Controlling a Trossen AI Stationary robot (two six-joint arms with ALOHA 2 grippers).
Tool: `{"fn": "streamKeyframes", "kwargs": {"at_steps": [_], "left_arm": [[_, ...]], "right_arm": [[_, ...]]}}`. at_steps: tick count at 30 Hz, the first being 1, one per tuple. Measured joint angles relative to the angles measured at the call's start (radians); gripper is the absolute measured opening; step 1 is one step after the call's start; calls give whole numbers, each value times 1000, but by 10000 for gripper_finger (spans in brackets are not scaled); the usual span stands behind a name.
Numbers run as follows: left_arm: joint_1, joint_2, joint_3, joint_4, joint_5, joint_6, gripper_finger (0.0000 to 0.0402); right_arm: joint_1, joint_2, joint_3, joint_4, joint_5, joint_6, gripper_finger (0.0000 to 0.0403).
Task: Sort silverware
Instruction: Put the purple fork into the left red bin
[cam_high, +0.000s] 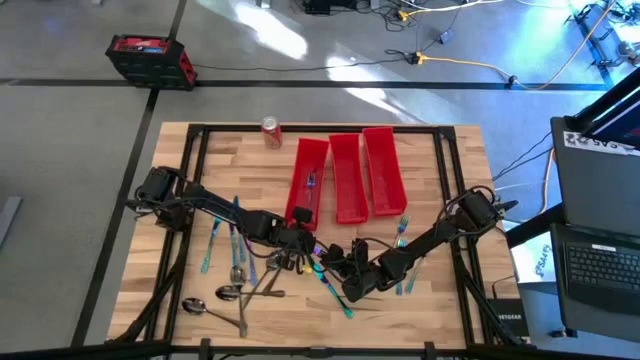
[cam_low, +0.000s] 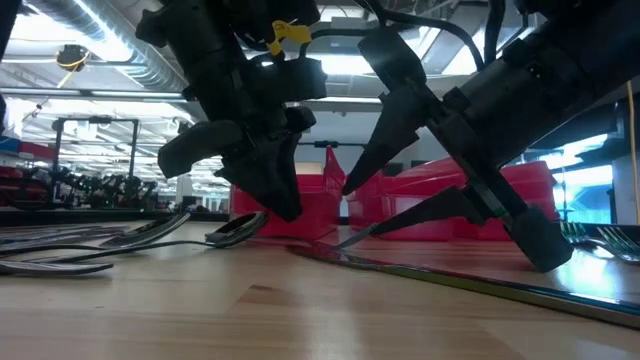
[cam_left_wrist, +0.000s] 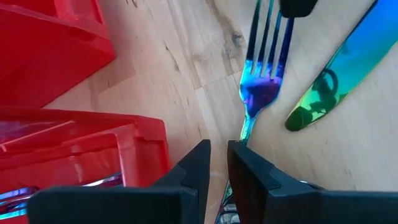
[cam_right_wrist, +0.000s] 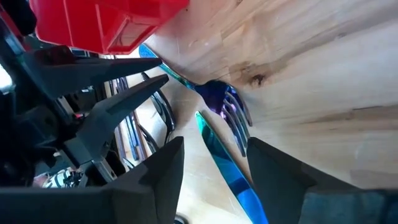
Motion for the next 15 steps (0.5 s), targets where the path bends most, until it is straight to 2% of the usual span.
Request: {"fn": "streamKeyframes", "kwargs": {"at_steps": [15], "left_arm": [[0,0,0,1,0,15,43]], "right_arm": [[-15,0,3,-34,-33,-16,84]]}}
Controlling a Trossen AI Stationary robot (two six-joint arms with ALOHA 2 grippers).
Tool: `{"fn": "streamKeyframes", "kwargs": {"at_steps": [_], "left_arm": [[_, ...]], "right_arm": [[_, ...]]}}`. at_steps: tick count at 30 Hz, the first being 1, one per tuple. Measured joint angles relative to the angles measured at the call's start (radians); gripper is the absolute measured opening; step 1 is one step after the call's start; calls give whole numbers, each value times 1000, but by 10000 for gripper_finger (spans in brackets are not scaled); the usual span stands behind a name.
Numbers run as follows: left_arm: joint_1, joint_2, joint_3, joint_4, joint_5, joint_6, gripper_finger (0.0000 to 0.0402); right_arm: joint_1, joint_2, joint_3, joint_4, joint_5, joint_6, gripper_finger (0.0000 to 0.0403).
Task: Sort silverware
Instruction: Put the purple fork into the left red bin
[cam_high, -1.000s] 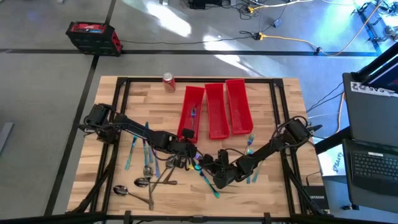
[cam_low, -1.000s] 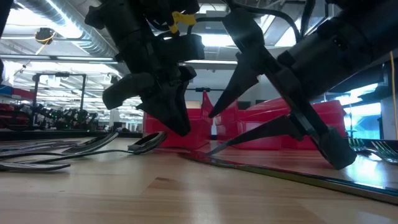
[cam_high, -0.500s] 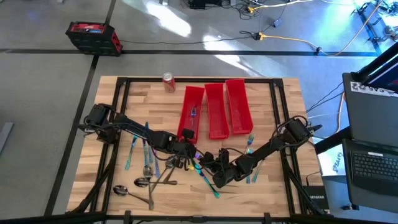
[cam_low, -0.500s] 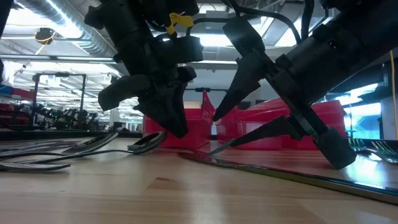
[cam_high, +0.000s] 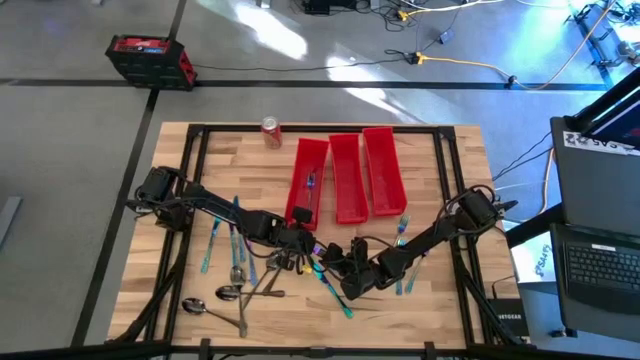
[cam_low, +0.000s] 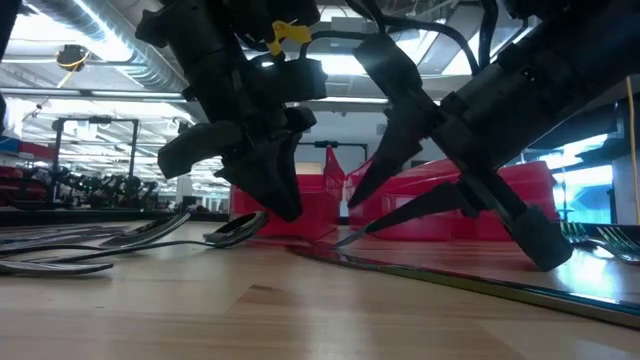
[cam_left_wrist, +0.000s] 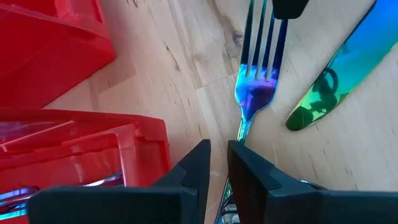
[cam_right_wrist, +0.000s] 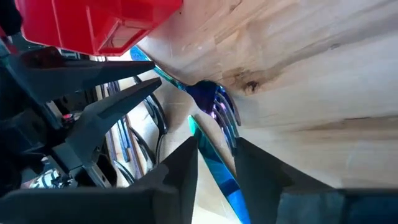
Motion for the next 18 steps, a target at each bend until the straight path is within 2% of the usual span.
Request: {"fn": "streamKeyframes", "kwargs": {"at_steps": [7,18], "left_arm": [[0,0,0,0,0,4,43],[0,0,0,1,0,1,43]], "right_arm": [[-5,0,0,-3,-8,-16,60],[-5,-1,1,-12,-4,-24,3]]}}
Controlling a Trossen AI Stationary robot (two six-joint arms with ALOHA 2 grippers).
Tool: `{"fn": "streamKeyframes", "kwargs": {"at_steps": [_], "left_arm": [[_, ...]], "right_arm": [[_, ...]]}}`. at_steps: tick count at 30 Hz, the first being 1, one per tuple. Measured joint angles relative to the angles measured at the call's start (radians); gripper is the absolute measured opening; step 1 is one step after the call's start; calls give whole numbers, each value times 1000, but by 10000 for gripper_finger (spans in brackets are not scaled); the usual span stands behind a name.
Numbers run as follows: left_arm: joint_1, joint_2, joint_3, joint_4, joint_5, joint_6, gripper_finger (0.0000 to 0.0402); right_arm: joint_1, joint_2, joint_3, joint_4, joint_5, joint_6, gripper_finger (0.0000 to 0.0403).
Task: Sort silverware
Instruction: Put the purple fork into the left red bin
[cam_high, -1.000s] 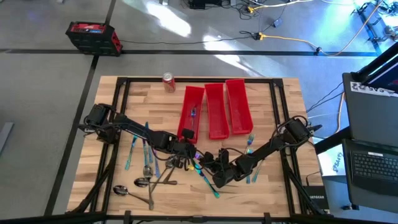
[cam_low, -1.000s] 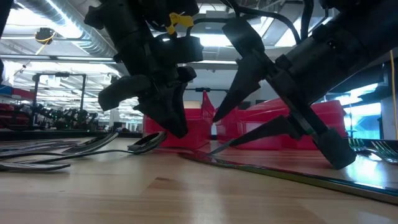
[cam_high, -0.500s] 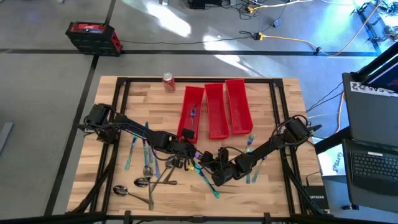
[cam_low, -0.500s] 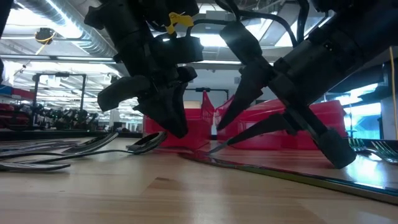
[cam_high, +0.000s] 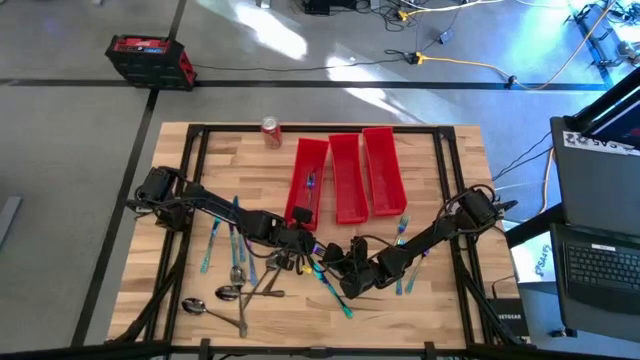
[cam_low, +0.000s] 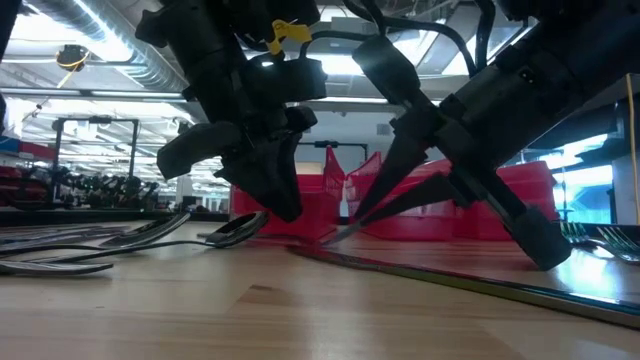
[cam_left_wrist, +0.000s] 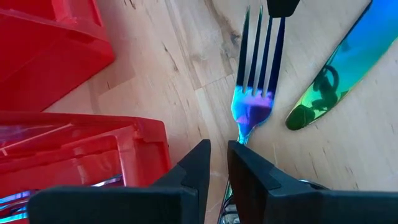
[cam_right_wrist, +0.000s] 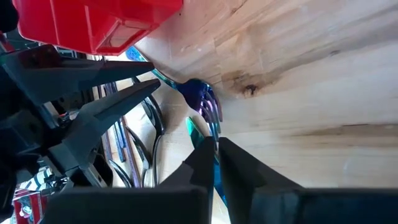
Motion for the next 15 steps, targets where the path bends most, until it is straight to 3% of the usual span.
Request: {"fn": "streamKeyframes", "kwargs": {"at_steps": [15], "left_arm": [[0,1,0,1,0,-4,43]], "right_arm": [[15,0,1,-17,7,-16,0]]}}
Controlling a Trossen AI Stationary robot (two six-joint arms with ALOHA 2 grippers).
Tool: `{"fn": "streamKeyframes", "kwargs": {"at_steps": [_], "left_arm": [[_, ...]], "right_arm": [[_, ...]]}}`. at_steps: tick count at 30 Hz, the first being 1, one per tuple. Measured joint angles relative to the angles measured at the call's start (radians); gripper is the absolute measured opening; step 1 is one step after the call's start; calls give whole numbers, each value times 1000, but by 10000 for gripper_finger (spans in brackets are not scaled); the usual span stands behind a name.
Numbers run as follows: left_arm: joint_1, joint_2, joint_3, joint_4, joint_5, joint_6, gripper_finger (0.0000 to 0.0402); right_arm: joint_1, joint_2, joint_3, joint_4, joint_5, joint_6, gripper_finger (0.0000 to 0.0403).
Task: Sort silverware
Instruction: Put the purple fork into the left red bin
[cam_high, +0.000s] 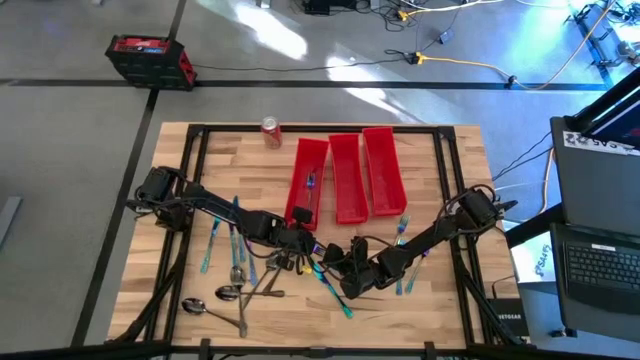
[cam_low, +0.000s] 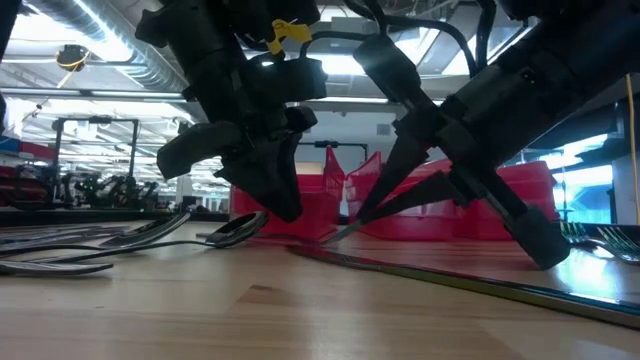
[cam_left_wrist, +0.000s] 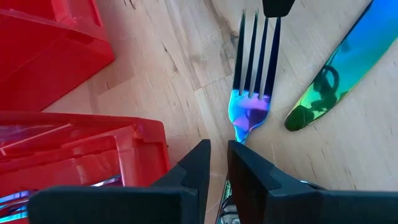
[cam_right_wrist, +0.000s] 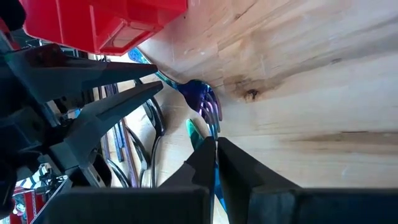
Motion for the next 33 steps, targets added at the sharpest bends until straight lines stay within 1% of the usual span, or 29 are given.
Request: {"fn": "streamKeyframes", "kwargs": {"at_steps": [5,10,18,27,33], "left_arm": [[-2,0,0,1,0,-1,43],[-2,0,0,0,0,-1,43],[-3,0,2,10,0,-1,43],[-10,0,2,58,0,15,43],[-23,-10,3,55,0,28,43]], "right_arm": [[24,-4,0,-12,1,-2,0],[45,-22,-2,-67,-20,-1,0],[90,-99,-15,-296,-29,3,0],[106,-107,-14,-289,-30,11,0],[105,-109,-12,-284,-19,12,0]]}}
